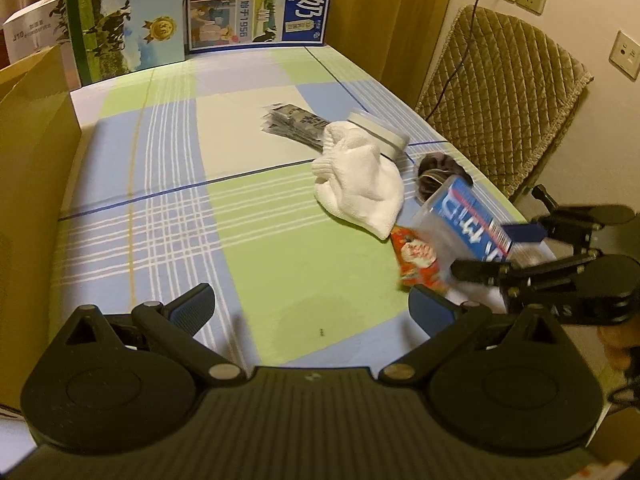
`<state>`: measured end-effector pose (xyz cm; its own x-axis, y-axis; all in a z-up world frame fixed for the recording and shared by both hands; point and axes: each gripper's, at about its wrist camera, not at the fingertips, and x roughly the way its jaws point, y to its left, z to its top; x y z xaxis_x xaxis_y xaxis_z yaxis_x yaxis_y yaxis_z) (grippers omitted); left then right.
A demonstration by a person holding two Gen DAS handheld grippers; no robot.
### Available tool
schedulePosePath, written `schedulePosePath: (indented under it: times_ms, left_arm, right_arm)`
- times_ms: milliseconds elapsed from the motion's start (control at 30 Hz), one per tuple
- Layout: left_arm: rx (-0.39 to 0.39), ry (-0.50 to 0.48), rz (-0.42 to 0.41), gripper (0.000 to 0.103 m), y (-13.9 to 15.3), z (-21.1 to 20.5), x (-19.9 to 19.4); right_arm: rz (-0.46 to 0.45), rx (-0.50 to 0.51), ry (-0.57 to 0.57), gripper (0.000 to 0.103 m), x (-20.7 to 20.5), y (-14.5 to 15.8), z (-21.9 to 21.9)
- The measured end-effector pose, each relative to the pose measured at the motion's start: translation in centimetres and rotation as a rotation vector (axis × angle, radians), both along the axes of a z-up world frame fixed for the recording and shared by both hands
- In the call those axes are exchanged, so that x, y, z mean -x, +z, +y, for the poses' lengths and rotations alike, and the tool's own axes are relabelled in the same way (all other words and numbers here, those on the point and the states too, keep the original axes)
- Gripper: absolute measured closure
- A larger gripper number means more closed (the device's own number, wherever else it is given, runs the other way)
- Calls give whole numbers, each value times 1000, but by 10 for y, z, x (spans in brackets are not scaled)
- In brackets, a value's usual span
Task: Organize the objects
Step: 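Grasp the red candy packet with the left tool while the right tool grasps the clear floss box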
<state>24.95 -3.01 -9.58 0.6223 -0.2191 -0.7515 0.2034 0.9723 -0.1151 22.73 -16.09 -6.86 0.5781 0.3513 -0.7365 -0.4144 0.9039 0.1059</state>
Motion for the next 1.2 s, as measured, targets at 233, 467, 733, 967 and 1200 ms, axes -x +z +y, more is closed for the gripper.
schedulePosePath:
  times_ms: [233, 467, 733, 967, 1200]
  left_arm:
    - [10, -36, -2, 9, -3, -2, 1]
    - [-1, -195, -54, 28, -9, -39, -11]
    - [-28, -318, -69, 51, -25, -73, -32]
    - [-64, -334, -54, 76, -34, -71, -29]
    - [-97, -246, -25, 77, -30, -36, -5]
  right_arm:
    - [36, 37, -119, 47, 4, 8, -10]
    - [32, 105, -166, 47, 10, 6, -29]
    - [-4, 83, -148, 43, 16, -1, -34]
    - [-24, 68, -146, 32, 15, -3, -35]
    - [-41, 79, -129, 32, 7, -5, -26]
